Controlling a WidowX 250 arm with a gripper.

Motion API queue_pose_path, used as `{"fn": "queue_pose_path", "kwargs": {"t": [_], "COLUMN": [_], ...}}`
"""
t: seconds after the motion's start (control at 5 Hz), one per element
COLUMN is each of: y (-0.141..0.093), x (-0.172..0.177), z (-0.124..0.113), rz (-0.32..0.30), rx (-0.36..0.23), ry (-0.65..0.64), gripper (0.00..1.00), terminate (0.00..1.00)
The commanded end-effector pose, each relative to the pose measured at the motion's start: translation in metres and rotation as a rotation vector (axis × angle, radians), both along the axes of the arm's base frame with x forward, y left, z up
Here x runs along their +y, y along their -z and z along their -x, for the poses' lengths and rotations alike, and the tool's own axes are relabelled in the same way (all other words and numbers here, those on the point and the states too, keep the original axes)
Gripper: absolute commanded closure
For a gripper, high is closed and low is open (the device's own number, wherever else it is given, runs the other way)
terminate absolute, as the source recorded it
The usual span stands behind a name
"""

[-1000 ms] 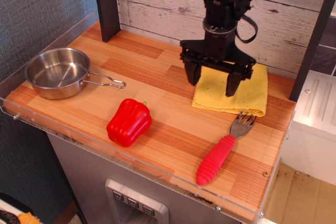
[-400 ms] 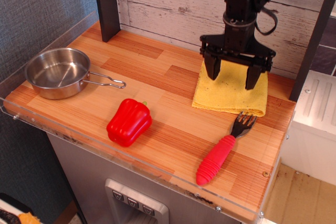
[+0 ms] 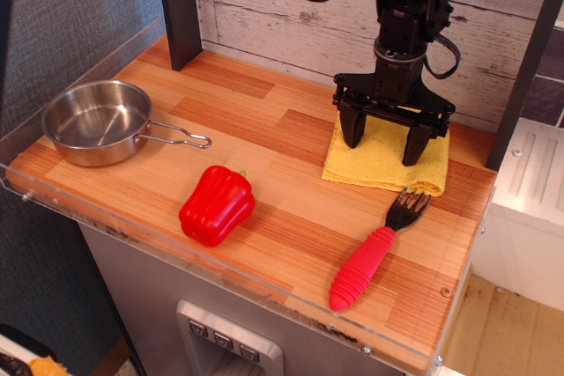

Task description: Slide the yellow cloth to the back left-centre of the counter.

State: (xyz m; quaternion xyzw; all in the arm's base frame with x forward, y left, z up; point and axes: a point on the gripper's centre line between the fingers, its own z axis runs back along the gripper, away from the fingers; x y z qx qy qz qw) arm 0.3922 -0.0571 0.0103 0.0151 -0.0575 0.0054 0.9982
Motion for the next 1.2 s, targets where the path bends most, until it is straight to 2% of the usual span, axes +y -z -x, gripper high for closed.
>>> {"fn": "queue_pose_path", "kwargs": {"t": [0.0, 0.2, 0.4, 0.8, 1.0], "y": [0.016, 0.013, 0.011, 0.005, 0.002], "x": [0.023, 0.032, 0.042, 0.077, 0.088], "z": [0.006, 0.008, 0.007, 0.002, 0.001], "rz": [-0.06, -0.095, -0.087, -0.029, -0.031], "rx": [0.055, 0.06, 0.067, 0.064, 0.06], "ry": [0.007, 0.028, 0.03, 0.01, 0.029], "gripper": [0.0, 0.0, 0.0, 0.0, 0.0], "terminate": [0.0, 0.0, 0.0, 0.0, 0.0]}}
